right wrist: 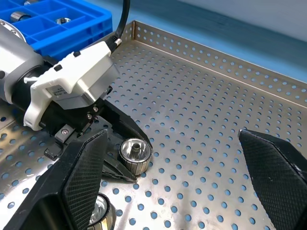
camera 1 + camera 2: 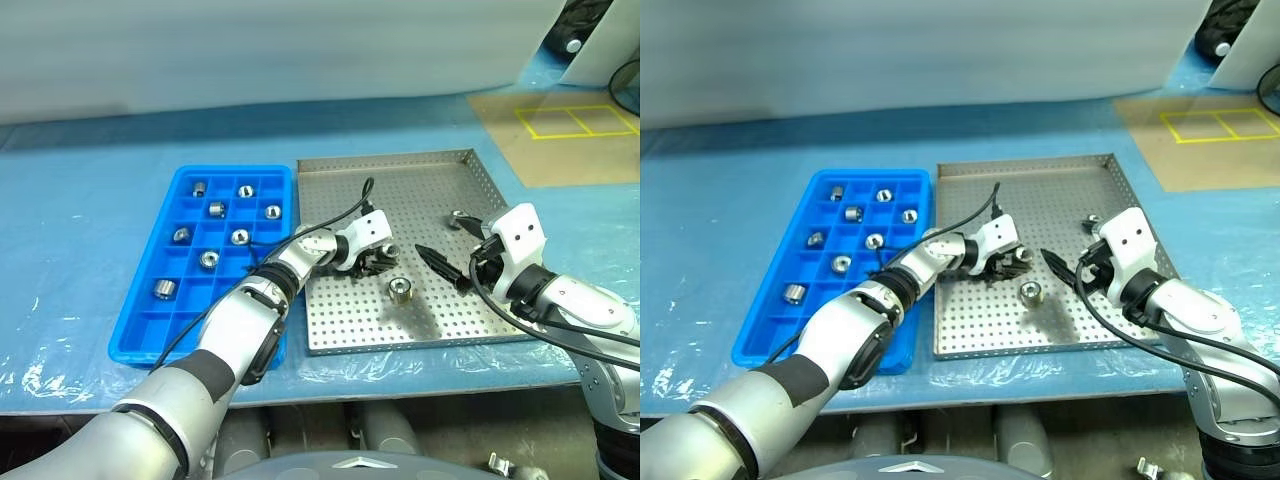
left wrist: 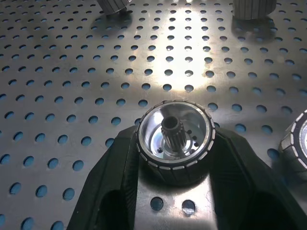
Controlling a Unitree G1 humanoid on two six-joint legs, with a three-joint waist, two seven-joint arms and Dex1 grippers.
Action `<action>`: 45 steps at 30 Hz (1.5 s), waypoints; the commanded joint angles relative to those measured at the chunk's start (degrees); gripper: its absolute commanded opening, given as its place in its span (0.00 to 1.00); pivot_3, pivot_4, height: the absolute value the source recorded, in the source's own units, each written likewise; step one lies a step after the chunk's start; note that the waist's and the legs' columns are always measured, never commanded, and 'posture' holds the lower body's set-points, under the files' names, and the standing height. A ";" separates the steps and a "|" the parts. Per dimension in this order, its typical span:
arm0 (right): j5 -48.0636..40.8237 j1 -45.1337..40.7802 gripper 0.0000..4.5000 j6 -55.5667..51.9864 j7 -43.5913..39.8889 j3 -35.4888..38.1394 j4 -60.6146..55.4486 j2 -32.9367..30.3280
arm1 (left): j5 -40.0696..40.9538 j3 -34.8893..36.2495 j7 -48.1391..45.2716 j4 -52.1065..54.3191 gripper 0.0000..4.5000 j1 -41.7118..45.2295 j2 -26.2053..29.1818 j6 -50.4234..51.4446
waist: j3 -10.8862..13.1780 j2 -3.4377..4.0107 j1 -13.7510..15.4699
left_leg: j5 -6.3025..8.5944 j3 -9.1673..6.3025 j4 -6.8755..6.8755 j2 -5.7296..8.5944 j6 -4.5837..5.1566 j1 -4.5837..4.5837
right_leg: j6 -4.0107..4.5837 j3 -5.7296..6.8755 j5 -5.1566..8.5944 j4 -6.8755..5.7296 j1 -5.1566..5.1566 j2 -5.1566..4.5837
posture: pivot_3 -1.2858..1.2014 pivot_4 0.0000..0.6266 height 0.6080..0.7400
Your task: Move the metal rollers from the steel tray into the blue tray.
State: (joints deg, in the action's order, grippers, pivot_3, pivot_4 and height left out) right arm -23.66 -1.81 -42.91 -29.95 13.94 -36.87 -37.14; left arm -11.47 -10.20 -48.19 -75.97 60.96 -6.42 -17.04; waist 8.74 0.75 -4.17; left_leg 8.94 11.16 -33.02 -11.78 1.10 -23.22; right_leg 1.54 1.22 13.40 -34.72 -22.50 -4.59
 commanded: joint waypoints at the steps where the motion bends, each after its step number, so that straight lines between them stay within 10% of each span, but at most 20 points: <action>1: -0.30 -1.42 1.00 1.29 -0.20 -0.51 -0.05 -0.16 | 4.27 3.82 -3.22 3.55 0.42 1.85 1.45 -3.26 | -0.43 0.25 0.20 | 0.00 0.01 -0.07 0.01 0.01 -0.01 | 0.00 0.02 0.00 -0.02 0.03 -0.03 | 0.29 0.00 1.00; 12: 0.35 -11.13 1.00 5.28 -5.31 -7.58 9.18 -0.06 | 12.68 7.27 -22.13 17.00 0.42 -1.74 13.79 -3.02 | -2.17 0.51 0.85 | 0.09 0.00 -0.76 0.04 -0.08 0.19 | -0.08 0.06 -0.35 -0.22 0.45 -0.14 | 0.36 0.00 1.00; 20: 1.65 -19.98 1.00 9.44 -11.69 -17.59 17.68 3.30 | 21.53 5.46 -32.66 54.17 0.42 -20.02 26.71 16.79 | -2.66 0.48 4.02 | 0.05 0.01 -1.02 -0.08 0.04 0.12 | -0.05 0.08 -0.34 -0.81 0.23 -0.14 | 0.43 0.00 1.00; 45: 5.98 -30.43 1.00 18.05 -25.66 -28.09 33.49 11.00 | 31.91 13.97 -21.84 86.04 0.42 -44.12 49.25 35.68 | -3.06 -0.01 10.01 | -0.35 0.02 -1.05 -0.05 -0.96 0.15 | -0.26 0.13 -0.19 -2.05 -0.31 -0.46 | 0.54 0.00 1.00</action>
State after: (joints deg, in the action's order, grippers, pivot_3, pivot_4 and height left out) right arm -17.67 -31.14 -25.98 -55.07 -14.72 -2.68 -26.39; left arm 18.81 0.69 -70.26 7.66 17.27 41.26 18.26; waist 5.68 0.74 5.84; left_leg 8.59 11.17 -34.07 -11.83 0.13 -23.05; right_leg 1.25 1.35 13.22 -36.78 -22.81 -5.05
